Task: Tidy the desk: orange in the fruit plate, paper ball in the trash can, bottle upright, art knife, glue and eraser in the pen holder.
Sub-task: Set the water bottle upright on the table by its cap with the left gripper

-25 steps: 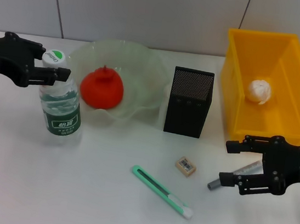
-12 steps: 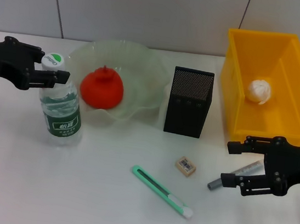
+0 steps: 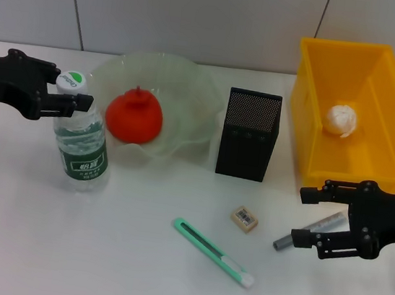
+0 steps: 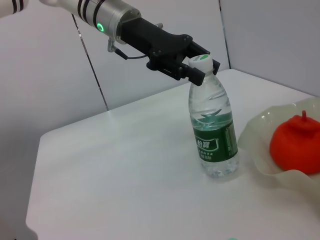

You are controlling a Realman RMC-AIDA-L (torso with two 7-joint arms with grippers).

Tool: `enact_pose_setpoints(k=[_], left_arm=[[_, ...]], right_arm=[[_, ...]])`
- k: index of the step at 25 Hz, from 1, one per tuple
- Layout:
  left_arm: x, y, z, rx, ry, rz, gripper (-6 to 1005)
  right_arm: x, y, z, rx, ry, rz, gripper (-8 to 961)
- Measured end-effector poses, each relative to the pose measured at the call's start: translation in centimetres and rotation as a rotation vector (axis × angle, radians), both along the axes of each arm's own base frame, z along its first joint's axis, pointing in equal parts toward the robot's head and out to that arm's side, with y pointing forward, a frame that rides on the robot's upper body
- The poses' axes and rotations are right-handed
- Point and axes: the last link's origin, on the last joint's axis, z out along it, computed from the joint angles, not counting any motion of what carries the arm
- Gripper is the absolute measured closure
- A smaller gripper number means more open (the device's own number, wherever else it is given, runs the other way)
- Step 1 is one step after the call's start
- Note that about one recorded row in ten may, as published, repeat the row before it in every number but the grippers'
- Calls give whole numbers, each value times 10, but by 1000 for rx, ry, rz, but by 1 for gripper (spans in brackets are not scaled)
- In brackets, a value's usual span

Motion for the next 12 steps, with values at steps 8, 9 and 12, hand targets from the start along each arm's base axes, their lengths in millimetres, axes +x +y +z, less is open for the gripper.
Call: enact_pose_setpoints(k=[8,9,12], left_arm=[[0,0,-2,1,2,-7,477],[0,0,-2,1,2,-7,476],[0,-1,-3,1,1,-6,472]], right_arm=[[1,-1,0,-1,-1,-2,120],[1,-1,0,-1,-1,-2,120],[1,-1,0,-1,-1,-1,121]])
